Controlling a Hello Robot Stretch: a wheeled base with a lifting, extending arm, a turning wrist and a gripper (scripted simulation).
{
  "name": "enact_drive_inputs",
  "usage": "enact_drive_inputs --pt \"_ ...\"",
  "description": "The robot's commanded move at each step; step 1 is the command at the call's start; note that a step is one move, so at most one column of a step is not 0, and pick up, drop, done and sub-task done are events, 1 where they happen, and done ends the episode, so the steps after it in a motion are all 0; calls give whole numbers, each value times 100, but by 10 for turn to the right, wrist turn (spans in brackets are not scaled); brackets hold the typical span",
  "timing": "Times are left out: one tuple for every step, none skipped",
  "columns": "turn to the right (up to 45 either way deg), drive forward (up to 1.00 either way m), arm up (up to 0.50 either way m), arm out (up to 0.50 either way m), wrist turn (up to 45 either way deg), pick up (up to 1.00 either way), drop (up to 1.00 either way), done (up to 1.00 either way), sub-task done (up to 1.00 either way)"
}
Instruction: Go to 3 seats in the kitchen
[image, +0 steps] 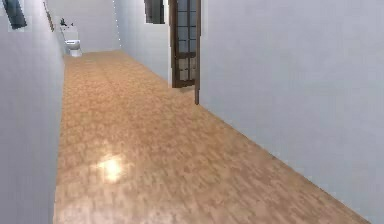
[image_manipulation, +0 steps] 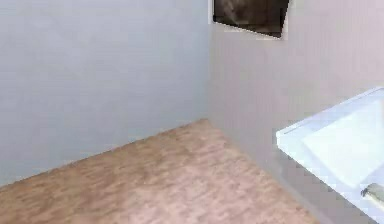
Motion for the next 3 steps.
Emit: enact_drive_inputs --pt "-270 0 0 0 0 0 0 0 0" --pt "0 100 0 0 0 0 0 0 0" --pt "-30 0 0 0 0 0 0 0 0"
